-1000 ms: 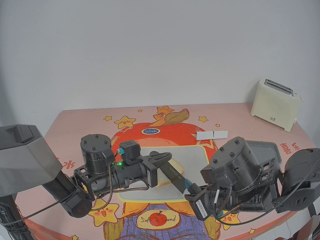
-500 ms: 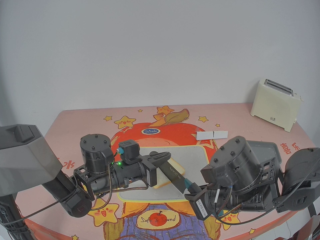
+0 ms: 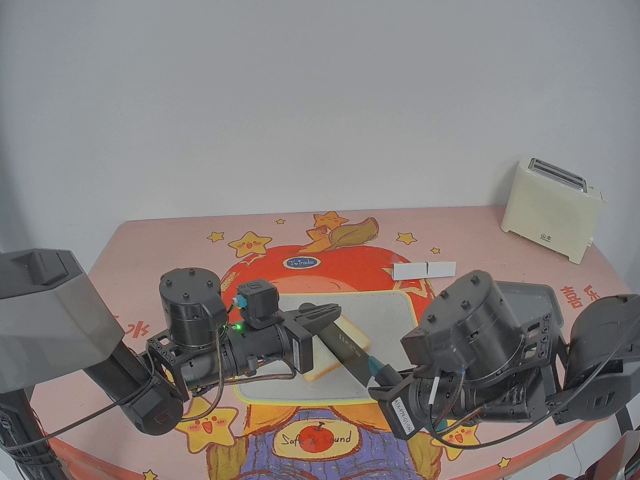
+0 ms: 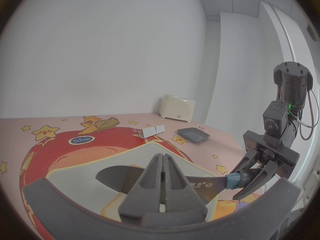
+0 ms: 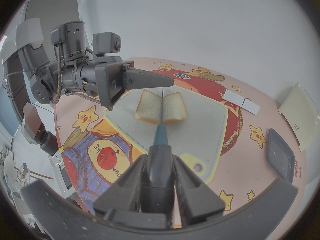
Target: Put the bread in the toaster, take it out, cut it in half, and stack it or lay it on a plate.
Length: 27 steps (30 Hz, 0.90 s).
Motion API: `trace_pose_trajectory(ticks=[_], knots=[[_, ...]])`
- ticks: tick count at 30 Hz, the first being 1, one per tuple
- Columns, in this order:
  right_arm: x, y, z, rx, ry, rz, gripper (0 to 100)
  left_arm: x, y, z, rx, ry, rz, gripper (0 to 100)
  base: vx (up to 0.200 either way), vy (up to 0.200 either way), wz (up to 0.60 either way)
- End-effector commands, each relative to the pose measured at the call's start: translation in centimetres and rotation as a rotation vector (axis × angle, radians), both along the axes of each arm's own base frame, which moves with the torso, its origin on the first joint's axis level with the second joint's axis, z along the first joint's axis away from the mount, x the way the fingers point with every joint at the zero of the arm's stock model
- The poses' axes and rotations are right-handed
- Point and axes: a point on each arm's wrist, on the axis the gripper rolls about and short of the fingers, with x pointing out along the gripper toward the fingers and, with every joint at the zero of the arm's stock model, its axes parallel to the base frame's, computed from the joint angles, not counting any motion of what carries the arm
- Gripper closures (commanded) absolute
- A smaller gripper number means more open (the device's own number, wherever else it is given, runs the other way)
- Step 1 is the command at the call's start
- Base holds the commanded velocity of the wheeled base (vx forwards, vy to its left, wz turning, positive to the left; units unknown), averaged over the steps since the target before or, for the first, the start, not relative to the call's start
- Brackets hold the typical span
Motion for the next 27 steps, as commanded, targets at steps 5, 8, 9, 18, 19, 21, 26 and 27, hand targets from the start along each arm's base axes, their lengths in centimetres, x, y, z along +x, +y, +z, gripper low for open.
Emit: trace_pose_trajectory(ticks=[5, 8, 9, 18, 19, 21, 26, 27], knots=[[0.3, 0.2, 0.6, 0.024, -0.016, -0.005, 100, 0.0, 0.0, 0.0, -0.001, -0.001, 0.000, 100, 0.000, 0.000, 0.00], [0.1, 0.1, -0.1, 0.001, 0.001, -0.002, 100, 0.0, 0.0, 0.1, -0.005, -0.004, -0.001, 100, 0.000, 0.000, 0.00], [0.0, 0.0, -0.3, -0.005, 0.005, 0.000, 100, 0.0, 0.0, 0.2, -0.006, -0.005, -0.001, 100, 0.000, 0.000, 0.00], [0.0, 0.0, -0.4, -0.009, 0.008, 0.002, 100, -0.1, 0.0, 0.3, -0.008, -0.008, -0.003, 100, 0.000, 0.000, 0.00], [0.0, 0.1, -0.3, -0.004, 0.003, 0.003, 100, -0.1, 0.0, 0.2, -0.006, -0.005, -0.003, 100, 0.000, 0.000, 0.00], [0.1, 0.1, 0.2, 0.010, -0.008, 0.000, 100, -0.1, 0.0, 0.1, -0.003, -0.003, -0.001, 100, 0.000, 0.000, 0.00], [0.1, 0.2, 0.5, 0.020, -0.014, -0.001, 100, -0.1, 0.1, 0.1, -0.004, -0.003, -0.001, 100, 0.000, 0.000, 0.00], [0.2, 0.1, 0.3, 0.013, -0.008, -0.002, 100, -0.1, 0.1, 0.1, -0.002, -0.002, 0.000, 100, 0.000, 0.000, 0.00]])
